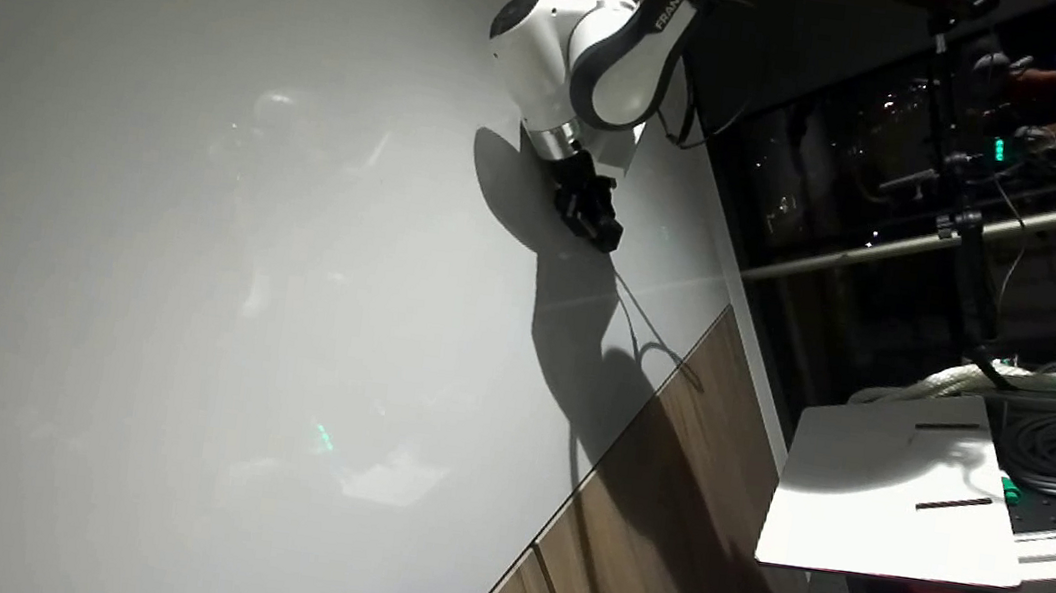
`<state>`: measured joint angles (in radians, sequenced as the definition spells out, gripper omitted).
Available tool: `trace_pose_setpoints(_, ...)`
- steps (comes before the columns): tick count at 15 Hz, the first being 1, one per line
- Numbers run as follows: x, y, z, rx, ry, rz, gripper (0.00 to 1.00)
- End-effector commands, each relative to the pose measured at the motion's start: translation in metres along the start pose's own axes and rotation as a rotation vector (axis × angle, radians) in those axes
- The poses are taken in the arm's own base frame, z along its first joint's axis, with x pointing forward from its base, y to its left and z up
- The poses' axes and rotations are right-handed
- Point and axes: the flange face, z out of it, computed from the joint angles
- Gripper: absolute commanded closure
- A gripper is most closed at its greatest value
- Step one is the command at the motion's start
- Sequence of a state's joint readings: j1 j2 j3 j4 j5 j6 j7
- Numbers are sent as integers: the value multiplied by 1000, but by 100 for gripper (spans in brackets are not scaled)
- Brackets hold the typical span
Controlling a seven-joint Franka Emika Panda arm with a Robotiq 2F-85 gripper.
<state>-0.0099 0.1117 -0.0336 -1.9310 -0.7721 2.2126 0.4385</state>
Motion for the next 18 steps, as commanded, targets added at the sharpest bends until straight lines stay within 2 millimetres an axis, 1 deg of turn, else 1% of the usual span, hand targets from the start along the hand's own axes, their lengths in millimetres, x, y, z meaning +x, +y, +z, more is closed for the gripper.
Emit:
trace_pose_setpoints(1,-33,-36,-6,158,-93,-19,70)
trace_pose_setpoints(4,-74,-62,14,250,-264,-48,70)
trace_pose_setpoints(7,-115,-79,43,327,-438,-68,70)
trace_pose_setpoints(9,-140,-94,63,394,-544,-84,70)
trace_pose_setpoints(12,-175,-126,96,489,-687,-112,70)
trace_pose_setpoints(14,-192,-144,112,534,-763,-116,70)
trace_pose_setpoints(18,-209,-167,137,586,-858,-121,70)
